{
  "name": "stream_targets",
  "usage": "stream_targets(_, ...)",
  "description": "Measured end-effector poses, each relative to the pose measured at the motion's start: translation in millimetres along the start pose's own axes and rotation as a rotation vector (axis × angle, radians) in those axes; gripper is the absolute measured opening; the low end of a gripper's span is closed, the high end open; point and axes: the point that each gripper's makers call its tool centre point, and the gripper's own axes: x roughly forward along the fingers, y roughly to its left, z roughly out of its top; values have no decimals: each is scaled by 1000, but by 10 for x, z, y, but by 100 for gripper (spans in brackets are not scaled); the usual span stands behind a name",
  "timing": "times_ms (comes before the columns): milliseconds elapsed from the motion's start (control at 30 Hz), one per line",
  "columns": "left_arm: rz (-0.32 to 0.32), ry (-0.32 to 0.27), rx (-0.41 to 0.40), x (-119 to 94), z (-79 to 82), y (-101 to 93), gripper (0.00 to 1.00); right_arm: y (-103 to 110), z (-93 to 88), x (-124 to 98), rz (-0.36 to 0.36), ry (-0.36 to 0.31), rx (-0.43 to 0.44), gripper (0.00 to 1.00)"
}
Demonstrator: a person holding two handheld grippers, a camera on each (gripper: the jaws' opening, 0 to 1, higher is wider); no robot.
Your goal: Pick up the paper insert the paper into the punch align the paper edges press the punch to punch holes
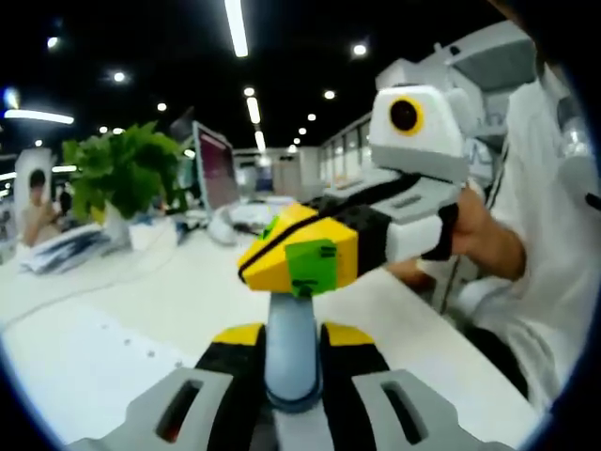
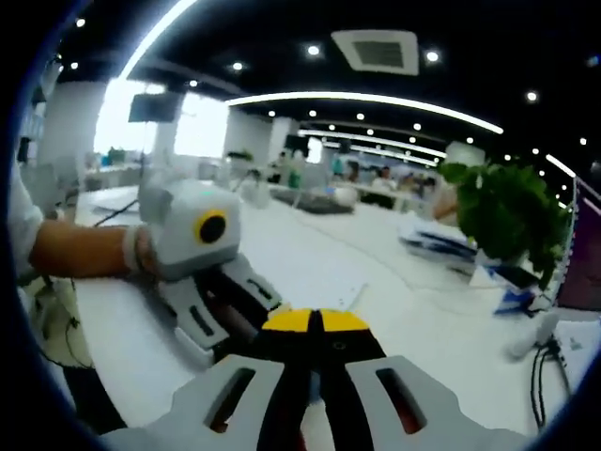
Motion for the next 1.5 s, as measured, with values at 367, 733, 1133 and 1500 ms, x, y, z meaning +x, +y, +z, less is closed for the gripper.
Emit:
stream_targets(367,0,-1,-1,11,11,-19,25,-10,-244,42,20,-81,279,2)
stream_targets(733,-4,-2,-1,12,0,-50,25,4,-247,-1,54,-109,296,2)
stream_targets(1133,-4,-2,7,14,-3,-25,25,85,28,-36,64,-119,128,4)
stream_targets(1500,-2,-8,17,-12,6,6,26,79,332,-56,72,-167,142,10)
